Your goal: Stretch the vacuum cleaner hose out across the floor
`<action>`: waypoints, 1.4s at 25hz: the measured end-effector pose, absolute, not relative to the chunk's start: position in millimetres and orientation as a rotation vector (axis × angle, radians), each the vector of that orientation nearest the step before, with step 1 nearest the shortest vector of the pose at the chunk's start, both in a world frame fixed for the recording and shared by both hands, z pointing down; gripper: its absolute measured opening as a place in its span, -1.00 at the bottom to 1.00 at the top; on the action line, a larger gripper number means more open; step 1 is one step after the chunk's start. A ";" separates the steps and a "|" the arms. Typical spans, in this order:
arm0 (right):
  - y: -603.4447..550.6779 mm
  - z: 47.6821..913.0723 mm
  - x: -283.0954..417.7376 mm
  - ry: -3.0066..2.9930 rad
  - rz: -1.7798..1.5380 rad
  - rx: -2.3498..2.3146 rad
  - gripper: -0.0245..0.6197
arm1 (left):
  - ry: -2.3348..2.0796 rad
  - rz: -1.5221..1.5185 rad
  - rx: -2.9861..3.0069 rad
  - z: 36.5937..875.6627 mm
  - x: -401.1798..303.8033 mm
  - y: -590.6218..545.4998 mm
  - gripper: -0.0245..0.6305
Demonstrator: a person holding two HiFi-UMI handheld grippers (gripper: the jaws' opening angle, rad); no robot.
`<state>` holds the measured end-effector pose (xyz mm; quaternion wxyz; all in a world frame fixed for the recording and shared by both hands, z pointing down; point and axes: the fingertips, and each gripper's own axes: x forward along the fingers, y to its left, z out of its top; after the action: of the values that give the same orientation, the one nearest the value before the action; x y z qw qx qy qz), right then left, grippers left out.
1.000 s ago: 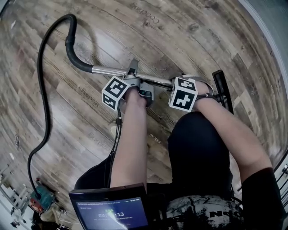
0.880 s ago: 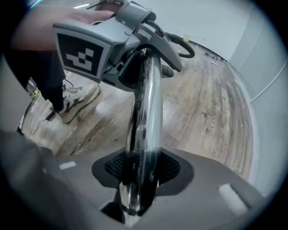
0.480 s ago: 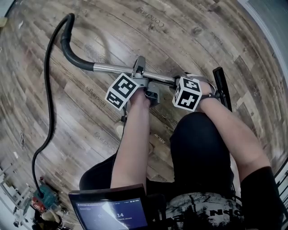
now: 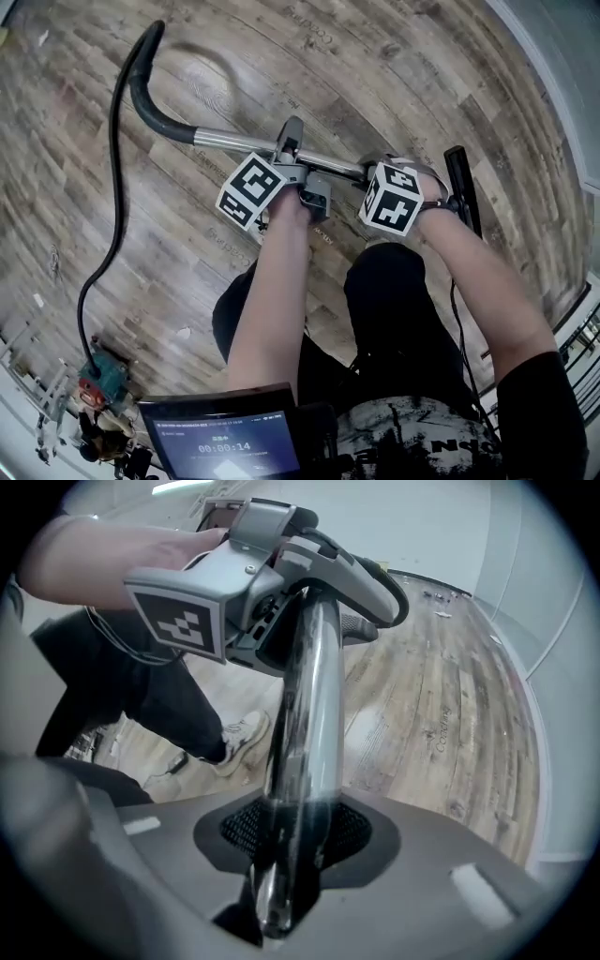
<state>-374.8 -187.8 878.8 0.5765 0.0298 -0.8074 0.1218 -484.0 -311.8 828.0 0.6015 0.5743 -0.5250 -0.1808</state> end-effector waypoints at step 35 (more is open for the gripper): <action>53.3 409.3 -214.9 -1.936 0.175 0.197 -0.33 | -1.082 -0.583 1.572 324.8 -322.6 -69.4 -0.71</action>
<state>-214.9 53.3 409.3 0.5594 0.0837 -0.8213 0.0743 -322.6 -69.4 324.8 0.5423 0.6619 -0.4555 -0.2457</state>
